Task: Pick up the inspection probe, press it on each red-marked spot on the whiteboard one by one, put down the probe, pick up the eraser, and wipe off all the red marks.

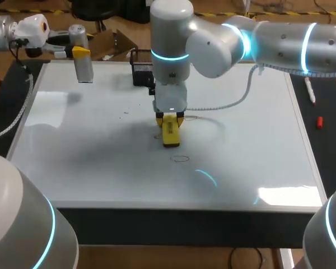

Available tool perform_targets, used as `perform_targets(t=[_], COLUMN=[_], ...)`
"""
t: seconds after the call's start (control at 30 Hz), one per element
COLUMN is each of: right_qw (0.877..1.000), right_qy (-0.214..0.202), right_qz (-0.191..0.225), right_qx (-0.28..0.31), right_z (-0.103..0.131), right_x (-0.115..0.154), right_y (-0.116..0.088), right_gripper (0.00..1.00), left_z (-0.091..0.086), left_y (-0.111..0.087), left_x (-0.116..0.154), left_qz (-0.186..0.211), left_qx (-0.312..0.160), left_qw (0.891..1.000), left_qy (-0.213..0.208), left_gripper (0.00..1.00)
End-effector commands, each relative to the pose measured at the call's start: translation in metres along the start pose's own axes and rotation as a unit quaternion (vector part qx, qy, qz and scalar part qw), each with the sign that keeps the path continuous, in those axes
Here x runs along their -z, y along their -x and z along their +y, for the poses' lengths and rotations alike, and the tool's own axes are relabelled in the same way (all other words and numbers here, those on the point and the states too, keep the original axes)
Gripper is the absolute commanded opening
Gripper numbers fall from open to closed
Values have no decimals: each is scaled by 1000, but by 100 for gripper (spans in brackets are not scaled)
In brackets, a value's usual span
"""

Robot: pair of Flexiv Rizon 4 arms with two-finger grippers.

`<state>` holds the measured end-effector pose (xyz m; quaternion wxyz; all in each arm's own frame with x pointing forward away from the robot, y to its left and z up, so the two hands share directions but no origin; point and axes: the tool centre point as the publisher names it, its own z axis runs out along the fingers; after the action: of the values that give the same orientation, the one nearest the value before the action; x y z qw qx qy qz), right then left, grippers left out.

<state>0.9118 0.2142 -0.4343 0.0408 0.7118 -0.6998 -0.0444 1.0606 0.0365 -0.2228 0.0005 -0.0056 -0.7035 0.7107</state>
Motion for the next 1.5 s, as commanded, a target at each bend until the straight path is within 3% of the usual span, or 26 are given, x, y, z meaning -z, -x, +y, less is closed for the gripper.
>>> perform_targets(t=[0.03, 0.27, 0.43, 0.6, 0.93, 1.3, 1.5], right_qw=[1000, 999, 997, 996, 995, 993, 993], right_qy=[-3, -32, -62, -75, -67, -81, -77], right_qz=[-1, 3, -8, -15, -30, 1, 4], right_qx=[0, 18, 38, 49, 74, 88, 84], right_z=[-3, -5, 2, 11, 27, 35, 38], right_x=[-47, -16, 14, 27, 21, 1, -10], right_y=[-11, -4, 14, 35, 78, 97, 94], right_gripper=[0, 0, 0, 0, 0, 0, 0], left_z=[-2, -2, -2, -2, -2, -2, -2], left_y=[-3, -3, -3, -3, -3, -3, -3], left_x=[-1, -1, -1, -1, -1, -1, -1], left_qz=[-4, -4, -4, -4, -4, -4, -4], left_qx=[-1, -1, -1, -1, -1, -1, -1], left_qw=[1000, 1000, 1000, 1000, 1000, 1000, 1000], left_qy=[1, 1, 1, 1, 1, 1, 1], left_gripper=[0, 0, 0, 0, 0, 0, 0])
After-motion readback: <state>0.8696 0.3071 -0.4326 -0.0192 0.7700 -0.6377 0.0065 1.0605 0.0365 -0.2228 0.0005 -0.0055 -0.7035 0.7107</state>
